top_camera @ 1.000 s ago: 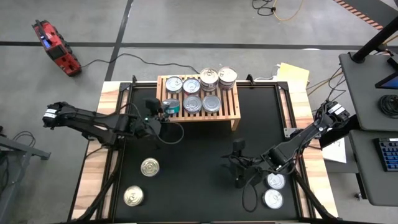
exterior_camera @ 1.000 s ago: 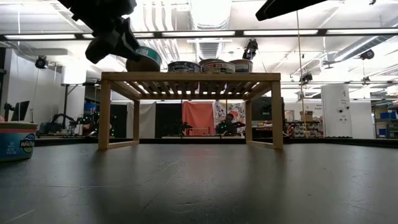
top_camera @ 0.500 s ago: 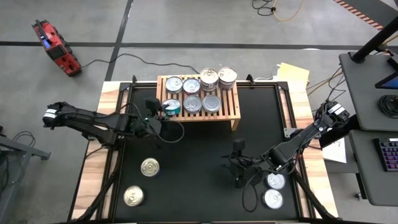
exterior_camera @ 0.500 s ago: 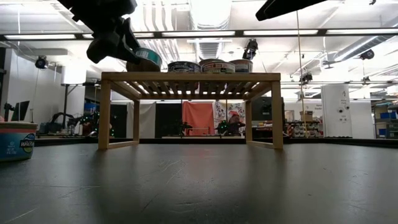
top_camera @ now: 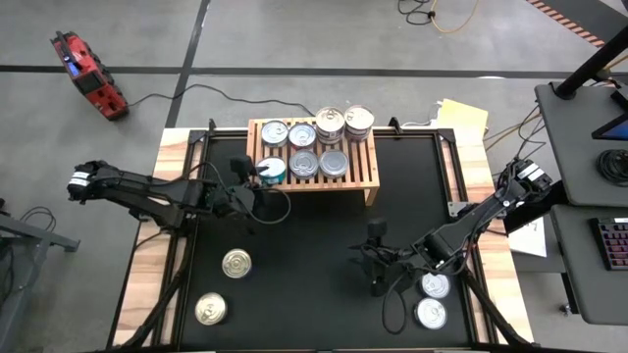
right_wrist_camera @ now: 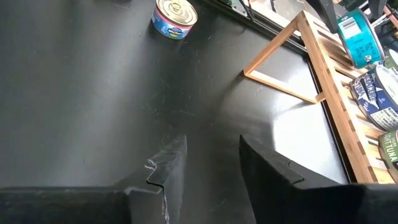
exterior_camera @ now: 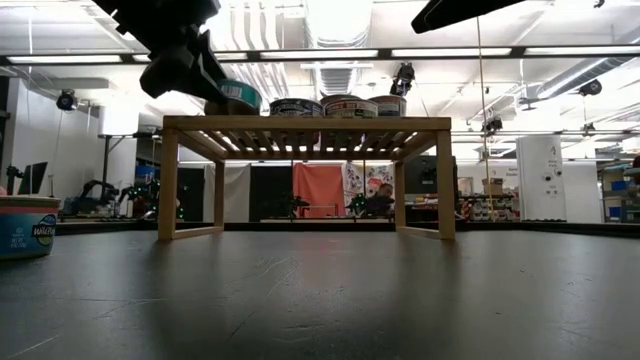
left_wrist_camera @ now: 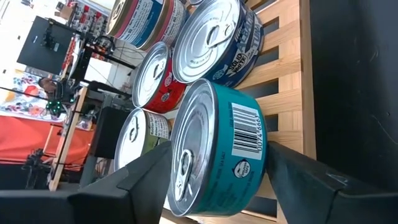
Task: Stack canned seafood by type on shelf
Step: Put the light green tuna can on the shelf aligned with the other green tuna can
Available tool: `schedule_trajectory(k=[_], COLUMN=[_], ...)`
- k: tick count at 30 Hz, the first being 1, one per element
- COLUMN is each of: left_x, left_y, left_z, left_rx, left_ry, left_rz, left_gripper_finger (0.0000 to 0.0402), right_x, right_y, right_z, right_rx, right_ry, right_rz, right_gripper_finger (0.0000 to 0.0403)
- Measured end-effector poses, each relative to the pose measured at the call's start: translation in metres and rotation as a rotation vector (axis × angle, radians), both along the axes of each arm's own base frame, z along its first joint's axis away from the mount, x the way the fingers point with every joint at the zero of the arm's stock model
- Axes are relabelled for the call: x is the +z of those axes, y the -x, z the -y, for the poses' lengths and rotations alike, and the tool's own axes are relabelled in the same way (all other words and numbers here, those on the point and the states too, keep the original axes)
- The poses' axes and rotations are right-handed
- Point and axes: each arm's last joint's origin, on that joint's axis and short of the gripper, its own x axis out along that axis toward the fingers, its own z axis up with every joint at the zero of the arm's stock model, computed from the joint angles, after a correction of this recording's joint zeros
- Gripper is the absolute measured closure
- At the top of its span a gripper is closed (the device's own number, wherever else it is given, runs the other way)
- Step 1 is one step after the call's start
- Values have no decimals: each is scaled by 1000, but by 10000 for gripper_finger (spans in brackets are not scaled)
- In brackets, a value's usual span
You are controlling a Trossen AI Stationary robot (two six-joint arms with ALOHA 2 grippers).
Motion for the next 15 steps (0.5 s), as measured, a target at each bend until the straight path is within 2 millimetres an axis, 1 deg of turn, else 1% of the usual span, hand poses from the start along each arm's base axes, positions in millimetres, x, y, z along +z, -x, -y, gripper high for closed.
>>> schedule_trajectory(k=[7,15], left_x=[0,2], left_y=[0,-1], left_z=[0,-1], left_rx=[17,42], left_ry=[22,53], left_rz=[26,82], left_gripper_finger=[128,99], right_x=[0,0], right_y=[0,0], right_z=[0,0], right_rx=[0,0], right_ry=[0,0], right_rz=[0,0], right_gripper_finger=[254,268])
